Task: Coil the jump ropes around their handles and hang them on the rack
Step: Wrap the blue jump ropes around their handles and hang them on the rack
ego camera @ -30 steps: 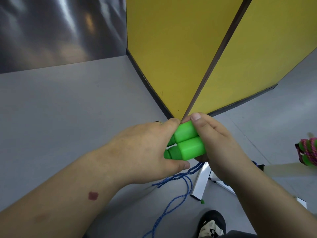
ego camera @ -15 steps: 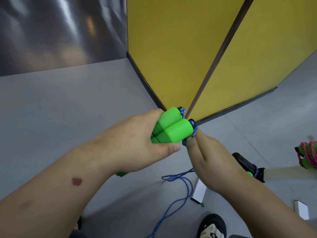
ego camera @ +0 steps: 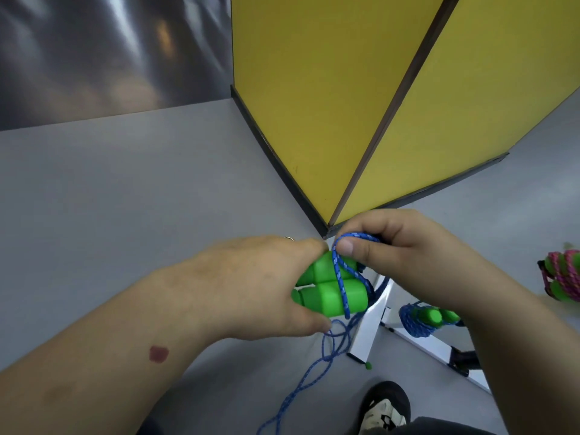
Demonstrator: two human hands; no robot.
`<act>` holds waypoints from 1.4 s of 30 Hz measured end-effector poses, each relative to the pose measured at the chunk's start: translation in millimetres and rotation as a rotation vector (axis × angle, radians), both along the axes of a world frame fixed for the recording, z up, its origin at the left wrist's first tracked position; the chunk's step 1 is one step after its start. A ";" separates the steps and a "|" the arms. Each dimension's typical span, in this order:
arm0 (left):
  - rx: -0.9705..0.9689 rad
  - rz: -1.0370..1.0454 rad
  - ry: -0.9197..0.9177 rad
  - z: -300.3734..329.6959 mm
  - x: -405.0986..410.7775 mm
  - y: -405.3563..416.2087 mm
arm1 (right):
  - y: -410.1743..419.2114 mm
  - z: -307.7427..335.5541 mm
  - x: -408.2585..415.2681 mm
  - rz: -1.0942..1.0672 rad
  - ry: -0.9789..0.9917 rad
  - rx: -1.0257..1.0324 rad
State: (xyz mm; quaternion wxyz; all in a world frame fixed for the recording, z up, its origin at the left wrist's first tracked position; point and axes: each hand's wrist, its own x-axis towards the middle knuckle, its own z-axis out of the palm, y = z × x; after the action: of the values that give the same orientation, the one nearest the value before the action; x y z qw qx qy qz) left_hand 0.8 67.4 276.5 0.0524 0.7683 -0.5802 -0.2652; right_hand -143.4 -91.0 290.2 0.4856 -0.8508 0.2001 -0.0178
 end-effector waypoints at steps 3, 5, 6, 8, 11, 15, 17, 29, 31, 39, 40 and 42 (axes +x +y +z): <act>-0.046 -0.001 0.059 4.8 0.4 -0.3 | -6.8 -10.7 2.3 -0.116 -0.051 0.242; -0.069 -0.007 0.093 7.0 2.2 0.0 | -9.1 -16.6 3.6 -0.213 -0.060 0.397; -0.083 -0.009 0.113 7.2 3.2 0.2 | -9.6 -19.0 4.3 -0.249 -0.059 0.481; -0.117 -0.011 0.178 7.3 5.0 1.0 | -10.0 -24.5 4.3 -0.284 -0.053 0.628; -0.167 0.004 0.314 9.2 6.8 1.5 | -9.6 -29.8 4.6 -0.257 -0.019 0.784; -0.231 0.058 0.375 11.5 11.6 0.9 | -7.5 -32.4 7.3 -0.263 -0.013 0.835; -0.257 0.114 0.320 9.7 17.0 1.1 | -7.0 -33.7 6.1 -0.246 0.029 0.758; -0.042 0.214 -0.151 -4.5 22.2 0.2 | 16.3 12.1 -1.3 0.204 0.320 -0.118; -0.018 0.158 -0.143 -4.1 16.9 -1.2 | 13.4 14.1 -0.6 0.189 0.213 -0.086; 0.013 -0.032 0.001 7.0 4.5 -1.5 | -3.2 -4.7 3.5 -0.005 -0.083 0.143; 0.008 -0.039 0.039 8.7 4.1 -1.5 | -4.7 -6.8 4.2 -0.024 -0.097 0.178; -0.007 -0.037 0.121 11.5 4.6 -0.8 | -6.4 -11.3 5.1 -0.048 -0.119 0.280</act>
State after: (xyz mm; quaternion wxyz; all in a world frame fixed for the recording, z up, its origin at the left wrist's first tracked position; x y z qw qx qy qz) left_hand 5.4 66.5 288.0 0.0851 0.7397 -0.5910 -0.3104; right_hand -138.3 -97.5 278.8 0.6101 -0.7670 0.1919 -0.0518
